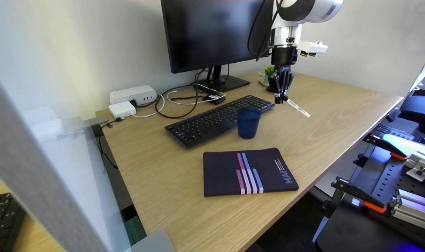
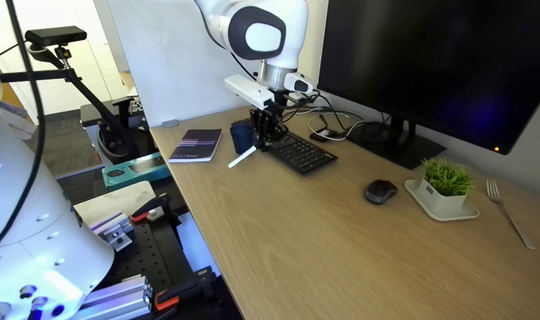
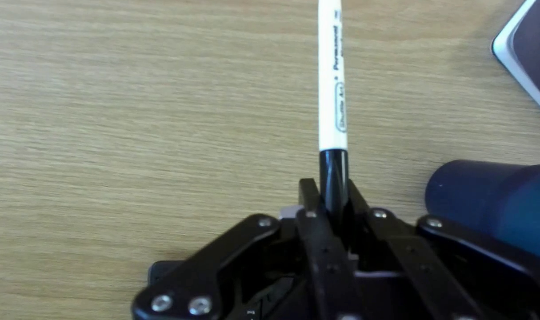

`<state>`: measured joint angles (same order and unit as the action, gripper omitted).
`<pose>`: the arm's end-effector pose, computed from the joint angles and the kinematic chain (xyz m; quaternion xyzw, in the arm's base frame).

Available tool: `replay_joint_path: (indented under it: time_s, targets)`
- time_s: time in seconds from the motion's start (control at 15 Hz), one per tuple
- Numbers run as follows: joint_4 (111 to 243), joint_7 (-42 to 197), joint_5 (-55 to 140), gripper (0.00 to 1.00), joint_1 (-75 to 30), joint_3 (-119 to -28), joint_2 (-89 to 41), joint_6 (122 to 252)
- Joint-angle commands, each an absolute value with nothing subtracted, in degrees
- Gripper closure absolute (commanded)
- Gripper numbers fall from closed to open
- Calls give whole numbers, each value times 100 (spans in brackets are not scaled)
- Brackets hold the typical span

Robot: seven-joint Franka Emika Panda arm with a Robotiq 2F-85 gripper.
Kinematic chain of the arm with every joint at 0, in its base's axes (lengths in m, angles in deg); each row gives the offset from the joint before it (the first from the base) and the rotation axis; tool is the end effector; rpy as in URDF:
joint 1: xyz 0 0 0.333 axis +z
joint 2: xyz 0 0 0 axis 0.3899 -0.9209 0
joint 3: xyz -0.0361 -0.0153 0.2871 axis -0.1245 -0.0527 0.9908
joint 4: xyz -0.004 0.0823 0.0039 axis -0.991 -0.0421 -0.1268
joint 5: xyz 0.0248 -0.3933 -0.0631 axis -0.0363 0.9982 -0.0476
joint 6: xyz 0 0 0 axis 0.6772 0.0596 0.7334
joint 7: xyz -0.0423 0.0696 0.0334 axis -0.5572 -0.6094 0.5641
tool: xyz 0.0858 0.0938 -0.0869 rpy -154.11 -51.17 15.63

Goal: Take the marker from the cup and put it on the table

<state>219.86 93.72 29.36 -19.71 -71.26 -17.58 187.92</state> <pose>0.4838 0.0212 0.1655 -0.9942 -0.0447 0.0750 0.0631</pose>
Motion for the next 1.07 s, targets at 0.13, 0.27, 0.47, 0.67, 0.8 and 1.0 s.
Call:
replay_joint_path:
  time_s: [0.13, 0.27, 0.47, 0.67, 0.8, 1.0]
  targets:
    - [21537, 9675, 2965, 96, -2419, -7025, -2473, 18830]
    - [21523, 9695, 2994, 96, -2537, -7033, -2608, 18840]
    - [21549, 9700, 3025, 96, -2665, -7044, -2722, 18858]
    - [21576, 9676, 3036, 96, -2745, -7057, -2741, 18825]
    - [21583, 9658, 3031, 60, -2785, -7062, -2749, 18792]
    - [21613, 9642, 3058, 46, -2825, -7086, -2724, 18789]
